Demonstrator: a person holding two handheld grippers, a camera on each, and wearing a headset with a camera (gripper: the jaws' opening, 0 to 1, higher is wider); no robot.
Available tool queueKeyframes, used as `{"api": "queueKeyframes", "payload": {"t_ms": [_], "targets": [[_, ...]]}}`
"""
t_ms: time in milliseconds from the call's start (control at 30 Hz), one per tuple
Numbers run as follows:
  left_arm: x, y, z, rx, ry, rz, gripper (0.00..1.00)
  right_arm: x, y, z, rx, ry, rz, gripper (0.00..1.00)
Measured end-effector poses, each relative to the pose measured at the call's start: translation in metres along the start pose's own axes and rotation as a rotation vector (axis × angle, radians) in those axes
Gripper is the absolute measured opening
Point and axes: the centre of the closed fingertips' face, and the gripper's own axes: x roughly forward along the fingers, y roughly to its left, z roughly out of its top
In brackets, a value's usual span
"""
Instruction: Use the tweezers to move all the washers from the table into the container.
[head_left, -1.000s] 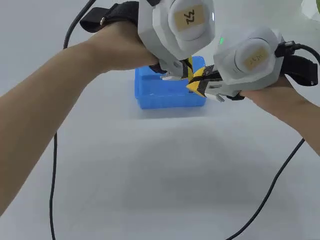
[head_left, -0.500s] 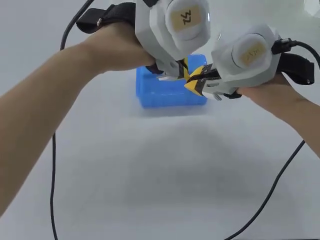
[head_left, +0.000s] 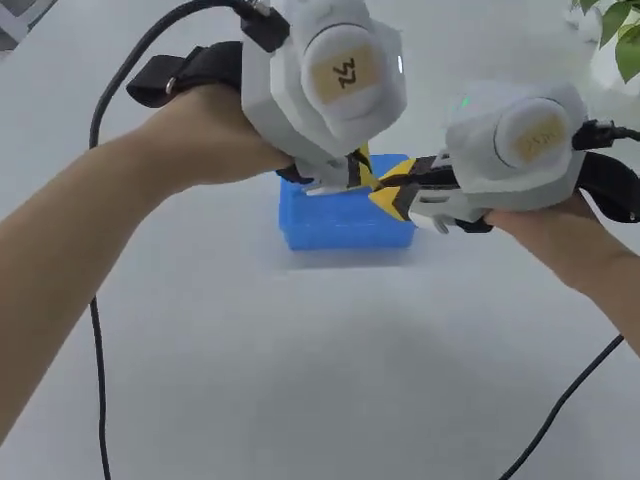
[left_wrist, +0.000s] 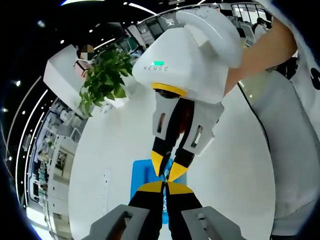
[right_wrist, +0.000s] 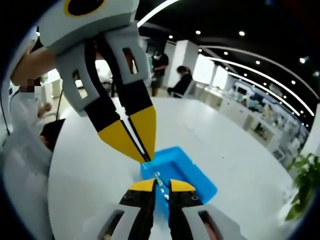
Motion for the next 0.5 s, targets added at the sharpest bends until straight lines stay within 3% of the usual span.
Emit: {"api": "queueKeyframes", "payload": {"t_ms": [367,500], "targets": [[-0.024,-0.048,0.006,-0.082,-0.082,-0.058,0.0,-0.027,0.048,-0.013,-0.024,0.046,0.054,0.07],[-0.025,-0.074,0.002,-0.095,-0.082,-0.092,0.0,-0.029,0.07,-0.028,-0.034,0.08,0.09,0.07]]}}
